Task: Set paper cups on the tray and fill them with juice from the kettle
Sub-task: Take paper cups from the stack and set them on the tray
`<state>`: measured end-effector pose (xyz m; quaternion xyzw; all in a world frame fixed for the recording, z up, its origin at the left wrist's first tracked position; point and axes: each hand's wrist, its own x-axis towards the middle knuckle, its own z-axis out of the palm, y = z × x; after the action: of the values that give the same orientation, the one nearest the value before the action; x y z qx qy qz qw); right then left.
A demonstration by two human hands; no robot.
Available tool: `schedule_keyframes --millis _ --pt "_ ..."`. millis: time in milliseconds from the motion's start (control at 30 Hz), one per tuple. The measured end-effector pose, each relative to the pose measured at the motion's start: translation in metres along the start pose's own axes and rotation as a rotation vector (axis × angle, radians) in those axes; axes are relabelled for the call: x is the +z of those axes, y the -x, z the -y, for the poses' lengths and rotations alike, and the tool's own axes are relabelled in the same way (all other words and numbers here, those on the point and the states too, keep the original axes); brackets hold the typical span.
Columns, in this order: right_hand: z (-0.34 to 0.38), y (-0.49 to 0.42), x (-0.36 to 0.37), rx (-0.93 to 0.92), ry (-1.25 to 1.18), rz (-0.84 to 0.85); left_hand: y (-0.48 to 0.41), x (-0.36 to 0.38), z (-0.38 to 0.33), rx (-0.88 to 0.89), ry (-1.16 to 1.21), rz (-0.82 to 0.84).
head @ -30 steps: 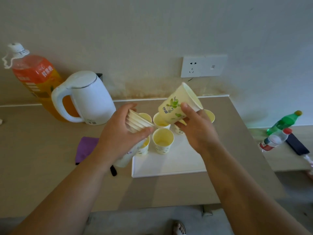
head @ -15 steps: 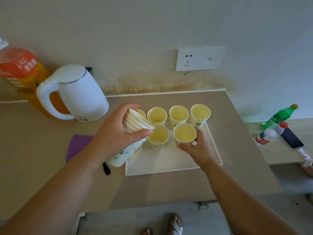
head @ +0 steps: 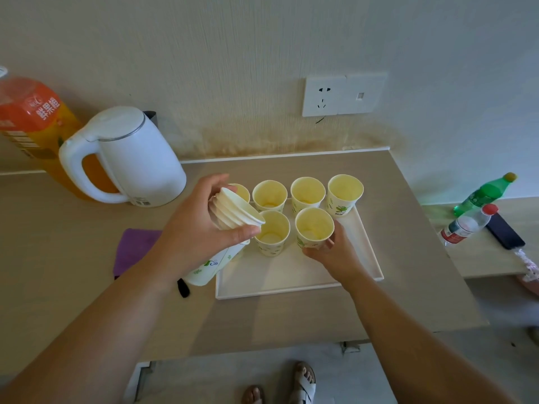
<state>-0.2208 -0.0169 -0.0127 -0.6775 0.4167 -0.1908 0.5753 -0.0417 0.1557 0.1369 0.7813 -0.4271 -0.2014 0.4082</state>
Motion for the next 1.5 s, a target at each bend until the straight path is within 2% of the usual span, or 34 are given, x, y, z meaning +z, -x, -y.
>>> schedule_keyframes --millis 67,167,233,267,300,367,467,533,633,900,1133,1267,1367,1500 --pt "-0.002 0.004 -0.007 0.046 0.009 -0.004 -0.001 0.0 0.001 -0.001 -0.018 -0.013" --pt "0.007 0.016 -0.016 0.1 0.026 -0.233 0.0 0.001 0.002 -0.006 -0.031 -0.028" --pt "0.029 0.027 -0.015 0.003 -0.018 -0.404 0.0 0.002 0.001 -0.012 -0.034 -0.043" --pt "0.045 0.032 -0.012 -0.062 -0.055 -0.427 -0.001 0.004 0.0 -0.007 -0.041 -0.045" --pt "0.064 0.036 -0.007 -0.121 -0.075 -0.397 -0.001 0.006 -0.001 0.004 -0.054 -0.043" --pt "0.1 0.042 0.005 -0.199 -0.052 -0.213 -0.003 0.01 -0.004 0.032 -0.097 -0.039" --pt "0.137 0.045 0.02 -0.166 -0.056 0.182 -0.006 0.016 -0.01 0.076 -0.211 -0.07" --pt "0.143 0.044 0.025 -0.144 -0.032 0.309 -0.007 0.017 -0.013 0.1 -0.262 -0.083" --pt "0.141 0.043 0.032 -0.149 -0.065 0.302 -0.008 0.017 -0.014 0.108 -0.332 -0.082" --pt "0.148 0.051 0.042 -0.161 -0.264 0.229 -0.006 0.017 -0.018 0.152 -0.392 -0.206" --pt "0.156 0.05 0.045 -0.194 -0.334 0.052 -0.005 0.02 -0.027 0.115 -0.374 -0.25" --pt "0.158 0.04 0.033 -0.157 -0.447 -0.094 -0.003 0.017 -0.019 0.147 -0.334 -0.19" --pt "0.153 0.033 0.028 -0.123 -0.517 -0.057 -0.003 0.016 -0.016 0.159 -0.252 -0.204" --pt "0.153 0.029 0.031 0.097 -0.828 0.29 -0.004 0.016 -0.019 0.17 -0.184 -0.145"
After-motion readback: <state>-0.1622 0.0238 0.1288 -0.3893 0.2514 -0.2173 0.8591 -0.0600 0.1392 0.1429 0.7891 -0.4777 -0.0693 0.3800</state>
